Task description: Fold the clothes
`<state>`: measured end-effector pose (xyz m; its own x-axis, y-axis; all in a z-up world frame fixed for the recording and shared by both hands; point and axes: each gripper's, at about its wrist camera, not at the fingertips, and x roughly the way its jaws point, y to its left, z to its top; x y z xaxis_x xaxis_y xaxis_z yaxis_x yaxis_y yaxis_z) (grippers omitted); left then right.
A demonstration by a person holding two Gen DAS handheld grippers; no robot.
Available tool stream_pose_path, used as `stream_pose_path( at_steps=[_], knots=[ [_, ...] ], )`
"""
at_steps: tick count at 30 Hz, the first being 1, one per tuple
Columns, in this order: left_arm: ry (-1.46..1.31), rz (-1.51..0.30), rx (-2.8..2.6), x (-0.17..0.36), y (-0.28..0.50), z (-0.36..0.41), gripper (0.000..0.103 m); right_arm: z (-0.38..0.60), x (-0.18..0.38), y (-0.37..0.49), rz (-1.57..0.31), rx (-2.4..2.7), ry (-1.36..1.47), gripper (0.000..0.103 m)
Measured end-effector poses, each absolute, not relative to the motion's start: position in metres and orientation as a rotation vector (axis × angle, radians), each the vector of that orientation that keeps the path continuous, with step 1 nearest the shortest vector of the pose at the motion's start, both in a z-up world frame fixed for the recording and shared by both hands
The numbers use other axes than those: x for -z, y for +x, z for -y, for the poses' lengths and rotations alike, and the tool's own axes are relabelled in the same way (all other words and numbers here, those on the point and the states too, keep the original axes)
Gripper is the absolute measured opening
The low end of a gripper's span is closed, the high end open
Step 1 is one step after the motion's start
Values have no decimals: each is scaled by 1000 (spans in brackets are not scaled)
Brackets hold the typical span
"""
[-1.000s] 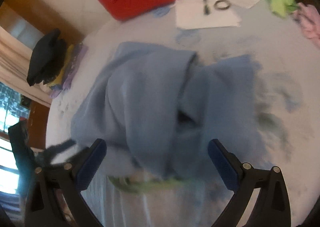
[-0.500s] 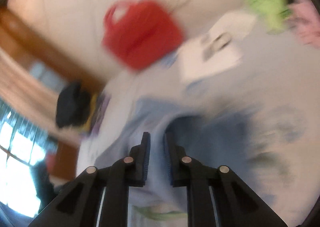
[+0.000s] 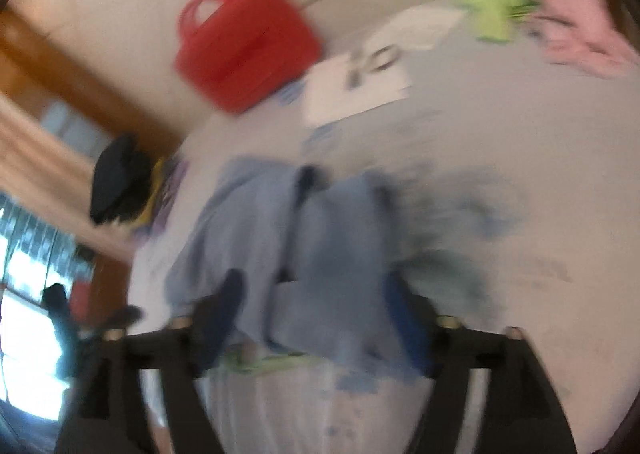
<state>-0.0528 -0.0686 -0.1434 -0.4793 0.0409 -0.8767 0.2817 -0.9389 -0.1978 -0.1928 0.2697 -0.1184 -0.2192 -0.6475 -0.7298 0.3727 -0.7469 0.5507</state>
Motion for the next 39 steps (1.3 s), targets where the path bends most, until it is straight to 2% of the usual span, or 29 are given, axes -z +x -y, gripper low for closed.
stream_pose_path(
  at_steps=[1, 4, 6, 7, 8, 9, 10, 11, 12, 15, 20, 24, 25, 27, 28, 29, 31, 33, 34, 39],
  knots=[
    [1541, -502, 2520, 157, -52, 67, 91, -255, 123, -196, 321, 1980, 1394, 97],
    [1608, -506, 2500, 185, -57, 59, 78, -217, 140, -206, 320, 1898, 1435, 97],
    [1660, -451, 2522, 200, -66, 52, 55, -192, 151, -208, 286, 1861, 1469, 97],
    [1695, -435, 2546, 204, -72, 48, 25, -179, 159, -208, 243, 1857, 1493, 97],
    [1678, -420, 2566, 198, -77, 48, 17, -168, 167, -208, 211, 1846, 1521, 95],
    [1658, -406, 2586, 192, -81, 48, 13, -157, 176, -208, 193, 1825, 1548, 74],
    [1636, -391, 2606, 185, -85, 47, 11, -147, 185, -207, 180, 1802, 1571, 22],
    [1615, -376, 2625, 179, -89, 47, 10, -140, 186, -205, 197, 1773, 1564, 3],
    [1563, -378, 2652, 165, -89, 55, 10, -137, 179, -204, 242, 1757, 1534, 6],
    [1354, -350, 2729, 111, -83, 90, 10, -151, 138, -205, 419, 1787, 1386, 6],
    [1134, -323, 2762, 39, -63, 150, 10, -244, 36, -200, 651, 2020, 1078, 6],
    [1122, -399, 2699, 33, -54, 179, 10, -319, -6, -176, 706, 2211, 1009, 6],
    [1132, -436, 2684, 36, -52, 185, 14, -333, -5, -171, 717, 2237, 1044, 7],
    [1199, -496, 2644, 50, -54, 187, 31, -357, 7, -165, 720, 2279, 1134, 14],
    [1219, -490, 2608, 57, -56, 185, 45, -364, 19, -166, 707, 2273, 1212, 18],
    [1237, -475, 2575, 64, -55, 182, 55, -368, 32, -166, 684, 2252, 1300, 22],
    [1267, -493, 2542, 76, -52, 177, 61, -375, 59, -163, 630, 2223, 1452, 45],
    [1311, -504, 2513, 88, -50, 171, 62, -386, 84, -159, 610, 2201, 1556, 57],
    [1336, -505, 2503, 93, -49, 168, 62, -393, 94, -158, 616, 2196, 1587, 61],
    [1454, -527, 2502, 126, -52, 136, 62, -431, 103, -158, 663, 2245, 1626, 66]
  ],
)
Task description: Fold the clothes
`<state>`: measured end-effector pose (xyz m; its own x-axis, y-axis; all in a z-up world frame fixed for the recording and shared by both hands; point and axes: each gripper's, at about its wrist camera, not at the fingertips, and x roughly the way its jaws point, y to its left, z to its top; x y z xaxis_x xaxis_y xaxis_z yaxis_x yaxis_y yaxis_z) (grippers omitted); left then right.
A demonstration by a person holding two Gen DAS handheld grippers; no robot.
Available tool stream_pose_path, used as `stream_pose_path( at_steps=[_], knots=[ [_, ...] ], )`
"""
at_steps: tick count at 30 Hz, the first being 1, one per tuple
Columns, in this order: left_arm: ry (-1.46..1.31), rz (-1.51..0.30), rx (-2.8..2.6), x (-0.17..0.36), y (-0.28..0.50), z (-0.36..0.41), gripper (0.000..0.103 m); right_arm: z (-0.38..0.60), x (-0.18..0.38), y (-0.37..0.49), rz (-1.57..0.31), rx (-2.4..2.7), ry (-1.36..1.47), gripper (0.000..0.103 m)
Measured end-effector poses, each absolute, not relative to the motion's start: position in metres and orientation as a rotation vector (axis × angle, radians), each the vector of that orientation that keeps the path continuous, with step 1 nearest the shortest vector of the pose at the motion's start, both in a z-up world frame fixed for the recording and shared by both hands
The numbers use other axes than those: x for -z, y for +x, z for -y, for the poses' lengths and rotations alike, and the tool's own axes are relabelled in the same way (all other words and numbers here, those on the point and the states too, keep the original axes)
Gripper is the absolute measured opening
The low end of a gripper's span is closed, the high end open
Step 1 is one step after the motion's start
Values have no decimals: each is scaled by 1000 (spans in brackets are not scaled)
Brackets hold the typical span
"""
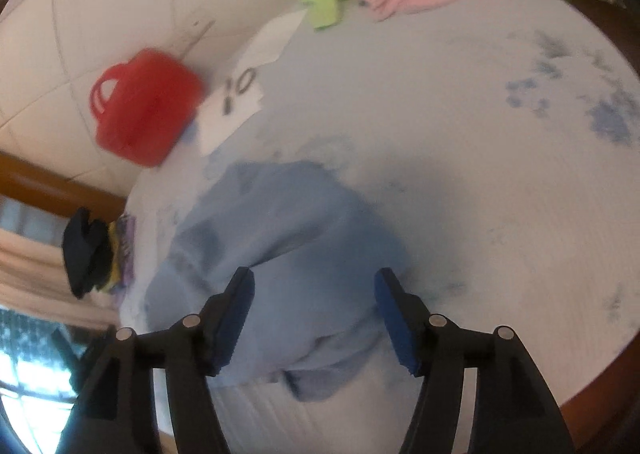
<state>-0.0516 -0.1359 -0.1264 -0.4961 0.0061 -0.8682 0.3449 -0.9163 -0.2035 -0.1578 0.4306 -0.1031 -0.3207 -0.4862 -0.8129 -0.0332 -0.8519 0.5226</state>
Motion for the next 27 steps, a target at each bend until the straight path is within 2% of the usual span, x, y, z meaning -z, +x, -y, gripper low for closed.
stream_pose_path(
  at_steps=[2, 7, 8, 9, 10, 15, 17, 19, 20, 22, 23, 27],
  knots=[
    [1494, -554, 2500, 142, -54, 123, 62, -440, 99, -163, 634, 2289, 1619, 72],
    [1513, -642, 2438, 181, -68, 103, 62, -421, 101, -184, 520, 2282, 1590, 73],
    [1520, -668, 2424, 187, -70, 102, 62, -412, 106, -190, 495, 2258, 1587, 82],
    [1526, -695, 2410, 192, -72, 100, 62, -402, 111, -196, 471, 2234, 1584, 96],
    [1539, -691, 2392, 198, -75, 97, 62, -393, 116, -203, 445, 2213, 1582, 102],
    [1573, -621, 2413, 208, -86, 80, 62, -358, 156, -238, 304, 2200, 1642, 102],
    [1589, -596, 2429, 208, -88, 74, 41, -350, 176, -248, 267, 2194, 1691, 102],
    [1547, -576, 2441, 195, -85, 73, 37, -340, 195, -251, 241, 2145, 1762, 102],
    [1525, -566, 2446, 188, -84, 72, 35, -333, 198, -247, 253, 2094, 1760, 94],
    [1425, -568, 2468, 162, -77, 83, 33, -318, 195, -238, 243, 2040, 1731, 31],
    [1363, -566, 2483, 145, -71, 92, 33, -311, 188, -232, 235, 2025, 1703, 23],
    [1113, -489, 2454, 69, -30, 145, 33, -287, 120, -197, 403, 1793, 1430, 22]
  ],
)
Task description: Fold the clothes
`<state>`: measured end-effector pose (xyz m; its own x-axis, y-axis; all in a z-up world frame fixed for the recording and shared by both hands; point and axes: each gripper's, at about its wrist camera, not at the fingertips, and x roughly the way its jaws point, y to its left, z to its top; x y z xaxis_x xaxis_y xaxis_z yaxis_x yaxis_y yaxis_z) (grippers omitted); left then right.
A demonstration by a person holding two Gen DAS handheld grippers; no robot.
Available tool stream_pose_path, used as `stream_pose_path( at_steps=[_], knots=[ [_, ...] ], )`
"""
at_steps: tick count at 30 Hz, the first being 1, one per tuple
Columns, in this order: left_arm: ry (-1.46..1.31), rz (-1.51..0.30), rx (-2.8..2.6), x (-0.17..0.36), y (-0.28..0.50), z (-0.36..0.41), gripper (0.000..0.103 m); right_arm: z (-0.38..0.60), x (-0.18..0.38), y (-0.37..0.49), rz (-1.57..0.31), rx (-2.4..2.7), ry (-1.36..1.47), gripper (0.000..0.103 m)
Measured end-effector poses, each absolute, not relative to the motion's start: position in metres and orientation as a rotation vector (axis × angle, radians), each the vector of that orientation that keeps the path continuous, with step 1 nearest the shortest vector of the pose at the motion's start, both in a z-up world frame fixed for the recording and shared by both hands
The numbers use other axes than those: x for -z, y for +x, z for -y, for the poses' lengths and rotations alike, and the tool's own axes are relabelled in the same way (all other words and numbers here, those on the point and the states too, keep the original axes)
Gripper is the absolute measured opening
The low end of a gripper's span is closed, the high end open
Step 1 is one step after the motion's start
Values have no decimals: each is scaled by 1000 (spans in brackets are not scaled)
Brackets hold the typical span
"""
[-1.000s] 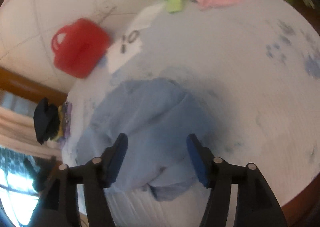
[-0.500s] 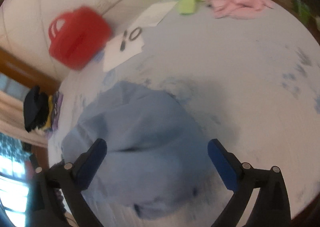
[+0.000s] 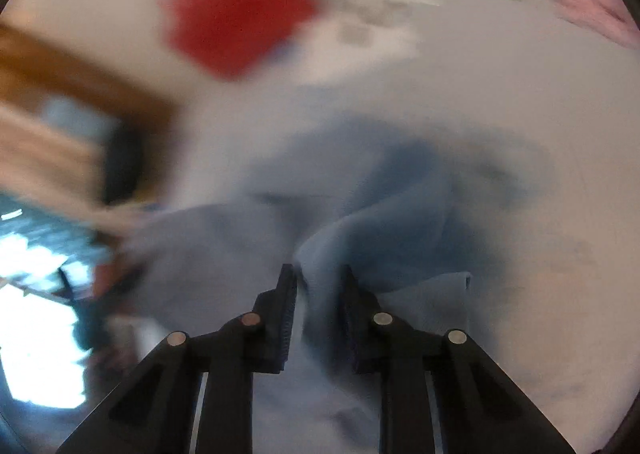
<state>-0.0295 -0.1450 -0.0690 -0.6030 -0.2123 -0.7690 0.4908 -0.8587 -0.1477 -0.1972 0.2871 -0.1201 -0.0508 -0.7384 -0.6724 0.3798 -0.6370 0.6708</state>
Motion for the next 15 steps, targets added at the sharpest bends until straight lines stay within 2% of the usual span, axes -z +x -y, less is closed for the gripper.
stream_pose_path(
  at_steps=[2, 3, 4, 5, 6, 7, 15],
  knots=[
    [1045, -473, 2388, 49, -11, 173, 33, -265, 90, -176, 344, 1610, 1340, 31],
    [1014, -458, 2332, 43, 0, 189, 33, -257, 80, -167, 303, 1577, 1313, 45],
    [996, -434, 2276, 42, 12, 204, 33, -250, 71, -160, 265, 1554, 1289, 53],
    [992, -438, 2217, 45, 22, 219, 33, -250, 67, -160, 244, 1592, 1285, 70],
    [1001, -456, 2186, 50, 28, 229, 33, -249, 65, -161, 226, 1630, 1283, 82],
    [1015, -474, 2162, 57, 32, 237, 33, -252, 67, -169, 233, 1678, 1293, 86],
    [1117, -521, 2092, 106, 34, 254, 34, -232, 130, -246, 274, 1925, 1501, 86]
  ],
)
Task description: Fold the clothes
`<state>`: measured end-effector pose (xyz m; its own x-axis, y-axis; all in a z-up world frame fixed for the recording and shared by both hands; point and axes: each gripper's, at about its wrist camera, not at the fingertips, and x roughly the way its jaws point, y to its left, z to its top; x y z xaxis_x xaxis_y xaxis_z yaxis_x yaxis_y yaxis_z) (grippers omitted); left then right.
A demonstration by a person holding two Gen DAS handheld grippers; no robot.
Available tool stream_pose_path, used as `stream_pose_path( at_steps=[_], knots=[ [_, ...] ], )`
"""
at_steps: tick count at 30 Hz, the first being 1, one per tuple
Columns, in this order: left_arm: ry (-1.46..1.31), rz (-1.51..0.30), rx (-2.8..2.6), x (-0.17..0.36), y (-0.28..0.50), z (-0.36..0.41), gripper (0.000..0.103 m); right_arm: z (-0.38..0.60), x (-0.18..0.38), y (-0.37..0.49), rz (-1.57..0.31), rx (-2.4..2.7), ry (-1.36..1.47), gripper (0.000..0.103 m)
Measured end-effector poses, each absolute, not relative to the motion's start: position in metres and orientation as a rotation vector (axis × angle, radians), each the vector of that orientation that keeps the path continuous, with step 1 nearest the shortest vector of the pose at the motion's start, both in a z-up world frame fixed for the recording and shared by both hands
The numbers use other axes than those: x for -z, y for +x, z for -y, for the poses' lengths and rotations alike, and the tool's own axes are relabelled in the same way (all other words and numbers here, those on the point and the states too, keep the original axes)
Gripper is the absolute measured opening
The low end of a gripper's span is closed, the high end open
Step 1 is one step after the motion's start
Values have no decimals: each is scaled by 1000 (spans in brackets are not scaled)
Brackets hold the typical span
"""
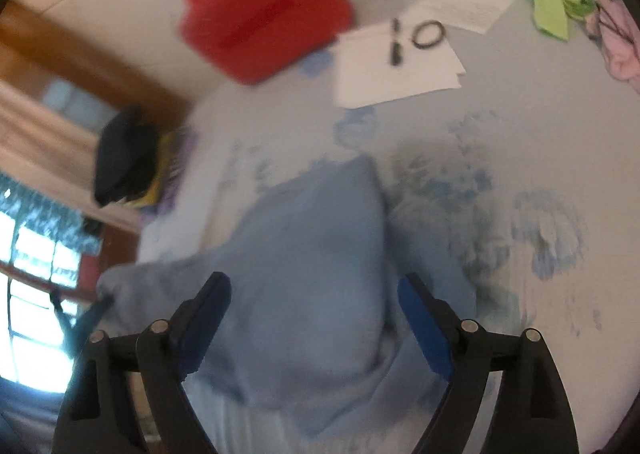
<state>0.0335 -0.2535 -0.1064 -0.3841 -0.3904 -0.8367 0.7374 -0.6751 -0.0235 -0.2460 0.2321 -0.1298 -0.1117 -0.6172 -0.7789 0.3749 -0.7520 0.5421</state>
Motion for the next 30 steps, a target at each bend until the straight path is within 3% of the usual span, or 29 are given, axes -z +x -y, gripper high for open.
stream_pose_path(
  at_steps=[5, 7, 9, 12, 14, 18, 22, 25, 27, 29, 30],
  knots=[
    [1122, -484, 2118, 102, 32, 256, 34, -189, 163, -286, 162, 2022, 1574, 90],
    [1113, -486, 2123, 98, 32, 257, 34, -167, 180, -296, 74, 2029, 1595, 97],
    [1102, -482, 2127, 92, 33, 257, 34, -146, 190, -296, 9, 1992, 1596, 93],
    [1060, -451, 2154, 76, 39, 251, 34, -124, 190, -285, -103, 1971, 1543, 10],
    [1017, -381, 2189, 58, 39, 241, 34, -127, 168, -274, -119, 2008, 1452, 8],
    [878, -213, 2244, 16, 35, 219, 34, -193, 82, -266, 78, 2132, 1245, 8],
    [787, -198, 2305, -13, 16, 212, 34, -287, -19, -264, 204, 2364, 1026, 8],
    [826, -206, 2326, -4, -34, 217, 34, -322, -58, -288, 220, 2476, 961, 8],
    [882, -216, 2290, 9, -64, 224, 34, -326, -52, -311, 255, 2463, 1028, 8],
    [936, -256, 2253, 23, -84, 231, 34, -323, -32, -328, 336, 2386, 1105, 17],
    [957, -286, 2238, 28, -89, 234, 34, -317, -16, -329, 336, 2347, 1153, 38]
  ],
)
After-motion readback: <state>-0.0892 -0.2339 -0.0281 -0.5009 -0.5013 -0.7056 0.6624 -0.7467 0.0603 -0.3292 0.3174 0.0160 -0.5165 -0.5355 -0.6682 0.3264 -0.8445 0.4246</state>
